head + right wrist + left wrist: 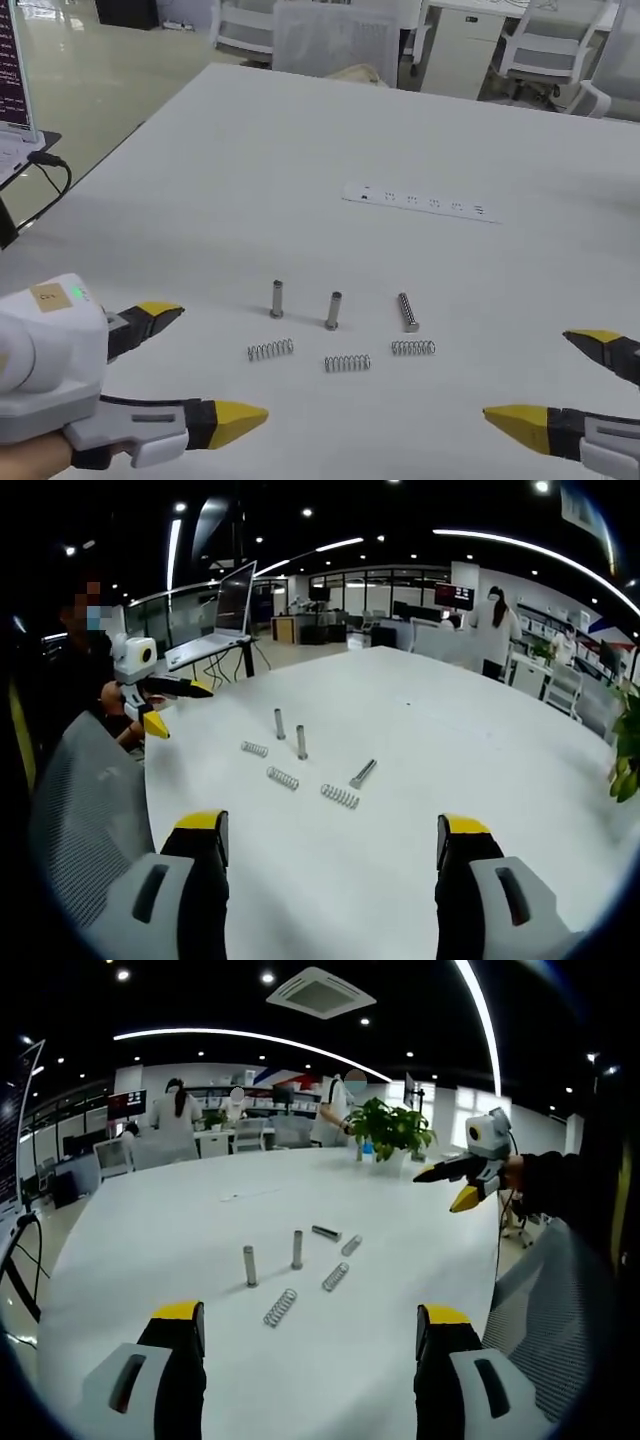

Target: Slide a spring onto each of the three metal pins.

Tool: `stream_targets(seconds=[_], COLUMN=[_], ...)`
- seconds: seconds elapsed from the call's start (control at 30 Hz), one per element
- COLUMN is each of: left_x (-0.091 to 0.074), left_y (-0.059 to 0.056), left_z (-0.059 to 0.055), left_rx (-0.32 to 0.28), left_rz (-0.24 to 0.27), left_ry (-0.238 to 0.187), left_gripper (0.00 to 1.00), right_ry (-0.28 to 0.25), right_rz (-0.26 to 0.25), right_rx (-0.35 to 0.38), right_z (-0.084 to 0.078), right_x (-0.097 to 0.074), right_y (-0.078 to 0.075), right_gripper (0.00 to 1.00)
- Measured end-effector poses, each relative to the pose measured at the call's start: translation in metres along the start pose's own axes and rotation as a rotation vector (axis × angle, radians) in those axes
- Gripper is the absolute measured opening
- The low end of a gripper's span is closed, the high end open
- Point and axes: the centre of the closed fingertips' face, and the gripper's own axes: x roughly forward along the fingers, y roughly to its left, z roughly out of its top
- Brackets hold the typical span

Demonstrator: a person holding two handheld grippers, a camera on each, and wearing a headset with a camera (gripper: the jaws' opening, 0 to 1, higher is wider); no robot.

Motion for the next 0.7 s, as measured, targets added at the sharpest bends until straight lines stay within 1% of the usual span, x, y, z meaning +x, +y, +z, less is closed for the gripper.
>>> stream_targets(seconds=[0.07, 0.3, 0.4, 0.57, 0.7], left_x=[0.000, -0.001, -0.001, -0.001, -0.001], left_y=[0.000, 0.001, 0.001, 0.000, 0.000], left_z=[0.000, 0.002, 0.002, 0.002, 0.002], left_rx=[0.002, 0.003, 0.007, 0.015, 0.016], left_rz=[0.001, 0.004, 0.003, 0.002, 0.005], left_ry=[-0.002, -0.015, -0.013, -0.009, -0.010], left_gripper=[0.84, 0.84, 0.84, 0.84, 0.84], right_ry=[-0.003, 0.001, 0.010, 0.007, 0.018], right_rz=[-0.009, -0.018, -0.030, -0.029, -0.028], right_rx=[-0.004, -0.014, -0.013, -0.021, -0.030], right_z=[0.005, 0.017, 0.022, 0.033, 0.037], right_x=[0.002, 0.010, 0.016, 0.027, 0.038], right_y=[-0.003, -0.010, -0.017, -0.022, -0.024], right_gripper=[0.82, 0.78, 0.74, 0.71, 0.67])
